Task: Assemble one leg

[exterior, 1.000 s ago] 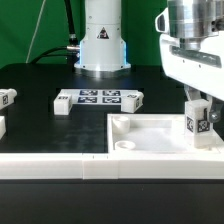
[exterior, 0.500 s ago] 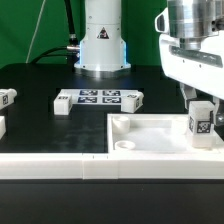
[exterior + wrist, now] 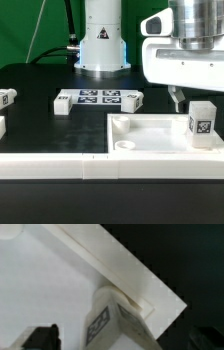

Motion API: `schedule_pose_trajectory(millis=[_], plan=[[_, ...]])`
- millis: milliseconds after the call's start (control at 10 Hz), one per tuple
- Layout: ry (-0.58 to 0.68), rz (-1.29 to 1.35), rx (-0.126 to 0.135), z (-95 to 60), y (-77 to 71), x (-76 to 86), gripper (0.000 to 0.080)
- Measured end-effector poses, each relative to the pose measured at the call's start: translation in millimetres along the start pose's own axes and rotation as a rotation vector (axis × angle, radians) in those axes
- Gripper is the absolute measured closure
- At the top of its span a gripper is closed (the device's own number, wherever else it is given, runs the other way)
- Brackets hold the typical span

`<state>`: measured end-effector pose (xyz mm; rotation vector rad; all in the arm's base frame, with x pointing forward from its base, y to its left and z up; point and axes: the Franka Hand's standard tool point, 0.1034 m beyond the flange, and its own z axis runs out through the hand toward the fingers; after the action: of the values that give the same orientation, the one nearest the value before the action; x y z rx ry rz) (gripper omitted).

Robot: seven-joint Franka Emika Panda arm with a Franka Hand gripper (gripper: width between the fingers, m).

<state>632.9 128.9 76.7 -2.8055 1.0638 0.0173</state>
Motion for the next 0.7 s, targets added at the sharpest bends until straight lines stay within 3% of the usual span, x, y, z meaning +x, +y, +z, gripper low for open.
schedule_pose_trajectory(millis=[400, 700], plan=[[0.032, -0.492, -0.058, -1.3, -2.7, -1.3, 0.015], [0.019, -0.777, -0.072, -1.3, 2.2, 2.5, 0.015]])
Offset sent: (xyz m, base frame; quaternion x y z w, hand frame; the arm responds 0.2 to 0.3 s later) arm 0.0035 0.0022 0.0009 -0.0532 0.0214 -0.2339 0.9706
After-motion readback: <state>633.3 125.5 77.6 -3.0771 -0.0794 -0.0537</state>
